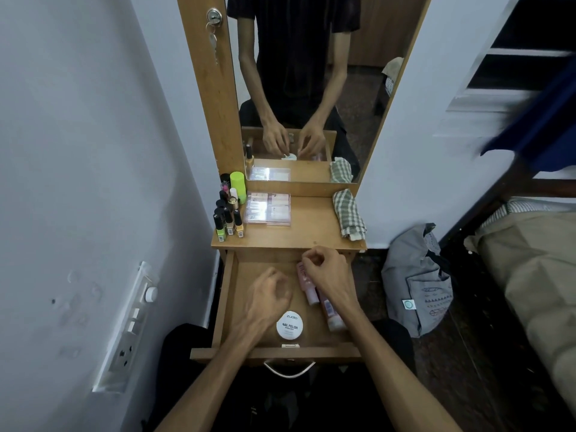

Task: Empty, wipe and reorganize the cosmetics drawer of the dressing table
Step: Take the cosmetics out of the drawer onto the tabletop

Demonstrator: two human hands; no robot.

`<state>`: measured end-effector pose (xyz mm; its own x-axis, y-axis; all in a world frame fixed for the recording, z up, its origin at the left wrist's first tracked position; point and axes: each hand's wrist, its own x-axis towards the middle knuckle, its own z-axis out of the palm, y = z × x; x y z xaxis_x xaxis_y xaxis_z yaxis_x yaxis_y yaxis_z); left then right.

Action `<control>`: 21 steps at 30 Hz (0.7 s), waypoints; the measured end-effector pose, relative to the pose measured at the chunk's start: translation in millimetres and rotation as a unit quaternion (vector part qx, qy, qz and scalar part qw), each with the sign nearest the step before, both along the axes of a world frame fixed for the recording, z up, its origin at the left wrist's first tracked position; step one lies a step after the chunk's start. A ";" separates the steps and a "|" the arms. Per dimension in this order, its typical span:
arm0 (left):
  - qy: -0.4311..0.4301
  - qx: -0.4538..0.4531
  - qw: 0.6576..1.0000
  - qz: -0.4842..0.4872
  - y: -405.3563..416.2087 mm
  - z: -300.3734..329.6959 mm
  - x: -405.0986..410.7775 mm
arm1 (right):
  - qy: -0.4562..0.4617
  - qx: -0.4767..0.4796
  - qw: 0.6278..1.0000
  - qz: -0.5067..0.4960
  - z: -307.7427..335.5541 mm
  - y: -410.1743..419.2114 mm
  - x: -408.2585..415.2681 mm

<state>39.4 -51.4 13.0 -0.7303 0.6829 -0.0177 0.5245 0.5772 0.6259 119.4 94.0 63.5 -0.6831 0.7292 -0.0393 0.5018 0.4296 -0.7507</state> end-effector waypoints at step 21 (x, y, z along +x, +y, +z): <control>-0.063 -0.258 0.961 -0.080 2.5 -14.9 31.0 | -0.242 0.096 0.965 0.030 -18.8 -24.4 69.2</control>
<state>70.4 -48.9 -1.9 -0.5864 0.6633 -0.4649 0.5713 0.7456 0.3432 188.5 69.6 44.7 -0.6595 0.7146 -0.2330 0.7439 0.5762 -0.3384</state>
